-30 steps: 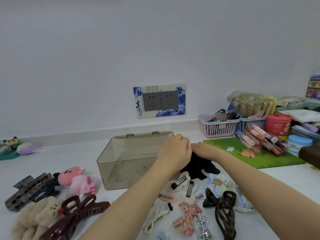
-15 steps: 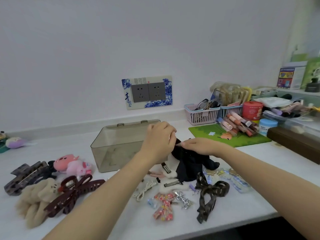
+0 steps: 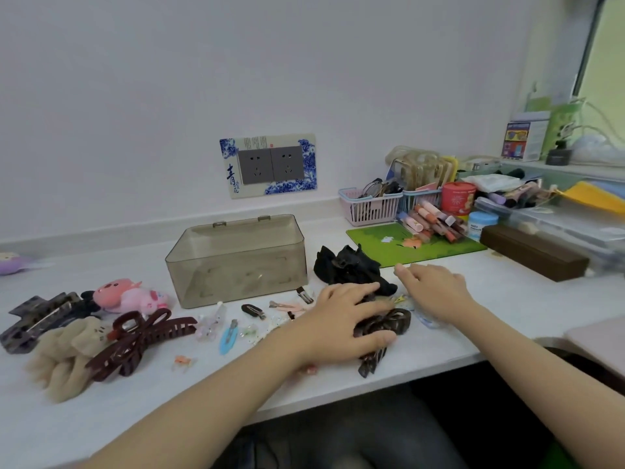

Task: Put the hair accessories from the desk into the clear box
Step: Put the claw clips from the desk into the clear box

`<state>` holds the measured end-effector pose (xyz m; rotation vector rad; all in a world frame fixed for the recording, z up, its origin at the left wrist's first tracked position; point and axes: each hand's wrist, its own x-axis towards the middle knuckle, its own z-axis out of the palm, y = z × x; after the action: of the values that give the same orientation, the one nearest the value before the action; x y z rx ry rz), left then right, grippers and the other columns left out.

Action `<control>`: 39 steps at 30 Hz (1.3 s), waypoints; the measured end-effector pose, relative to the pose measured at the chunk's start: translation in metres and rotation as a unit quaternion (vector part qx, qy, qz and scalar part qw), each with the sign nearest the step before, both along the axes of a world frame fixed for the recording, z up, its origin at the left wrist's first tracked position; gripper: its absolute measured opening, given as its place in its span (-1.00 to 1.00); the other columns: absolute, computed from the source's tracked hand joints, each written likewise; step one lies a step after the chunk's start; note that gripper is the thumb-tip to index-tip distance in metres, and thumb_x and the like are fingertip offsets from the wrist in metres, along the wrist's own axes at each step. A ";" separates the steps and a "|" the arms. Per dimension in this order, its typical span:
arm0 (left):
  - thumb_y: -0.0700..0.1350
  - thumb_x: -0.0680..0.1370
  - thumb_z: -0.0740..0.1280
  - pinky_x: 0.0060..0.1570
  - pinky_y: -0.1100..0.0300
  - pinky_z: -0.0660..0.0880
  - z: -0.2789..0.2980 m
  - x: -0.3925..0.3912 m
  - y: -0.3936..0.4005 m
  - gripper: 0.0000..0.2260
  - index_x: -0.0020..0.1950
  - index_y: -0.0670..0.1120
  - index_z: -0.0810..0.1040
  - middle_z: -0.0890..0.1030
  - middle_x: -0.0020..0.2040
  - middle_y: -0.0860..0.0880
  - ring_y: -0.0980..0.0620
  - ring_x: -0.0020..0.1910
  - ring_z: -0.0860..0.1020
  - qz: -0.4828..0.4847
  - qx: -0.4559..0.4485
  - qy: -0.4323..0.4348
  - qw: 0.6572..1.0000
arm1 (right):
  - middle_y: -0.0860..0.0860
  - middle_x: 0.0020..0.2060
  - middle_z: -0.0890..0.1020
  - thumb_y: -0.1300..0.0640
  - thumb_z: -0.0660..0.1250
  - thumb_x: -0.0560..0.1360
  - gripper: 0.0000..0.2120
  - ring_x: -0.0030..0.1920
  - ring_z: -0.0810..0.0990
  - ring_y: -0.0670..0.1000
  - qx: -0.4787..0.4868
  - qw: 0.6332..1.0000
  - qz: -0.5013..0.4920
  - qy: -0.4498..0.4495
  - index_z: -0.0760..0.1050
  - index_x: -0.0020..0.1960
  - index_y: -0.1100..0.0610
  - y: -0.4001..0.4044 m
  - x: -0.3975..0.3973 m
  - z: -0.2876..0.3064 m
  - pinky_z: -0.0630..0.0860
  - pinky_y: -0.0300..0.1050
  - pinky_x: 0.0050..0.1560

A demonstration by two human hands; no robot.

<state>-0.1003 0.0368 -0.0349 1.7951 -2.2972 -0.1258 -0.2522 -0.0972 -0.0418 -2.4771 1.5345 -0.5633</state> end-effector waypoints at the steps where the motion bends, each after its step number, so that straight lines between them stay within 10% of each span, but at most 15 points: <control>1: 0.22 0.56 0.12 0.44 0.09 -0.16 0.001 -0.001 0.000 -0.53 0.47 0.22 0.20 0.06 0.56 0.06 0.05 0.52 0.00 0.007 0.014 0.007 1.000 | 0.02 0.23 0.56 -0.17 -0.08 0.57 -0.56 0.36 0.34 0.10 0.015 1.000 0.001 -0.008 0.52 0.12 -0.06 0.001 -0.002 -0.004 0.25 0.07 0.26; 13: 0.10 0.60 0.11 0.46 0.06 -0.11 0.007 0.031 0.002 -0.59 0.46 0.24 0.19 0.07 0.56 0.05 0.04 0.53 0.01 0.067 0.035 0.018 0.997 | 0.10 0.10 0.59 -0.07 -0.02 0.59 -0.68 0.35 0.33 0.17 0.084 0.985 0.102 -0.109 0.47 -0.16 -0.08 0.014 0.024 -0.007 0.29 0.13 0.32; 20: 0.15 0.61 0.05 0.47 0.05 -0.09 0.012 0.038 0.015 -0.57 0.48 0.16 0.20 0.06 0.56 0.06 0.06 0.54 0.01 0.085 -0.008 0.019 0.996 | 0.00 0.49 0.23 -0.11 -0.02 0.59 -0.59 0.53 0.00 0.04 0.005 0.997 0.073 -0.038 0.34 0.37 -0.08 0.035 0.032 0.015 -0.08 0.15 0.47; 39: 0.23 0.48 -0.13 0.35 0.17 0.08 0.023 0.200 0.134 -0.40 0.30 0.01 0.48 0.46 0.35 0.04 0.07 0.39 0.32 0.382 -0.238 0.036 0.892 | -0.01 0.23 0.57 -0.01 0.05 0.53 -0.60 0.35 0.41 0.01 -0.134 0.902 0.367 -0.182 0.51 0.23 0.06 0.154 0.218 0.046 0.25 0.00 0.33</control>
<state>0.0993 0.1709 -0.0119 2.1787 -1.2558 0.4507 -0.0342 0.0573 0.0047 -2.6641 0.3448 -1.0433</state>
